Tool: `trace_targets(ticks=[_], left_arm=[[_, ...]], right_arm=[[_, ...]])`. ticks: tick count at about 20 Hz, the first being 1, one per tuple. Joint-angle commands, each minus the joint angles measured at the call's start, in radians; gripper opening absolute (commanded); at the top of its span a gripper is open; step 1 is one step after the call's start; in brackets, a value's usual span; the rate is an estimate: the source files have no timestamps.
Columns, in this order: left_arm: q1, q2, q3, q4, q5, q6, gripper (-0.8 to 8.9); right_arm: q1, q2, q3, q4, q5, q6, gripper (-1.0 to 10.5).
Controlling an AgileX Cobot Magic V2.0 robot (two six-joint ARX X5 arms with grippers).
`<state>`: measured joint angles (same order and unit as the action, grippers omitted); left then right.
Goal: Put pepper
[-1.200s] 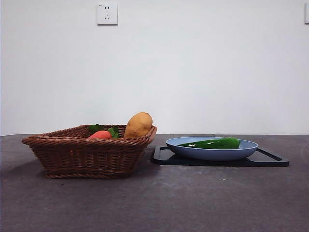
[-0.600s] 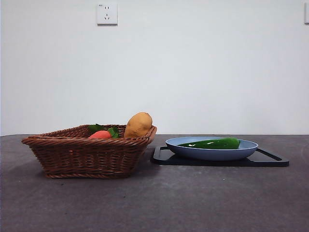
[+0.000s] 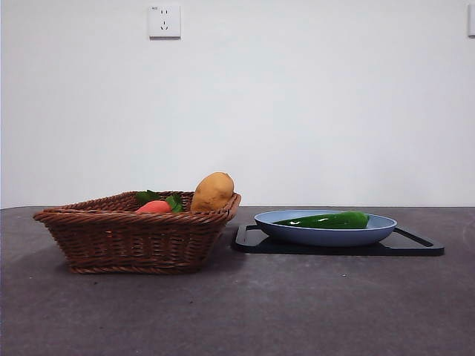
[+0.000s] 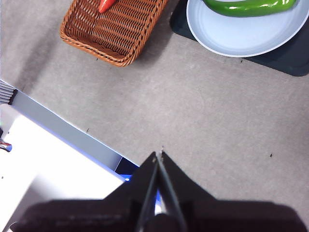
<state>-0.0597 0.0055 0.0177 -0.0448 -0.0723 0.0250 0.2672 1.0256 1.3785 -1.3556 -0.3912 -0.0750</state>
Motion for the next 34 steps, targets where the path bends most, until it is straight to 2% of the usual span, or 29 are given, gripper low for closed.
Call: trace_targets(ticks=[1,5,20,23,25,27,31,34], left_arm=[[0.003,-0.004,-0.007,-0.025,-0.004,-0.007,0.08],[0.002,0.002,-0.007,-0.090,-0.003,-0.007,0.08],[0.002,0.006,-0.007,-0.089,-0.003,-0.006,0.08],[0.002,0.006,-0.007,-0.089,-0.003,-0.006,0.08],[0.002,0.006,-0.007,-0.090,-0.003,-0.006,0.08],[0.002,0.006,-0.007,-0.089,-0.002,-0.006,0.08],[0.002,0.006,-0.007,-0.089,-0.003,-0.006,0.08],[0.002,0.006,-0.007,-0.089,-0.002,-0.006,0.08]], right_arm=[[0.002,0.007,0.018,-0.014,0.001,0.006,0.1],[0.002,0.007,0.018,-0.014,0.001,0.006,0.1],[0.002,0.007,0.018,-0.014,0.001,0.006,0.1],[-0.045,-0.025,0.017,0.029,0.005,-0.102,0.1],[-0.112,-0.099,-0.010,0.190,-0.032,-0.116,0.1],[-0.177,-0.198,-0.103,0.382,-0.104,-0.099,0.1],[-0.312,-0.425,-0.440,0.764,-0.104,-0.054,0.1],[-0.360,-0.592,-0.731,1.009,-0.084,-0.018,0.1]])
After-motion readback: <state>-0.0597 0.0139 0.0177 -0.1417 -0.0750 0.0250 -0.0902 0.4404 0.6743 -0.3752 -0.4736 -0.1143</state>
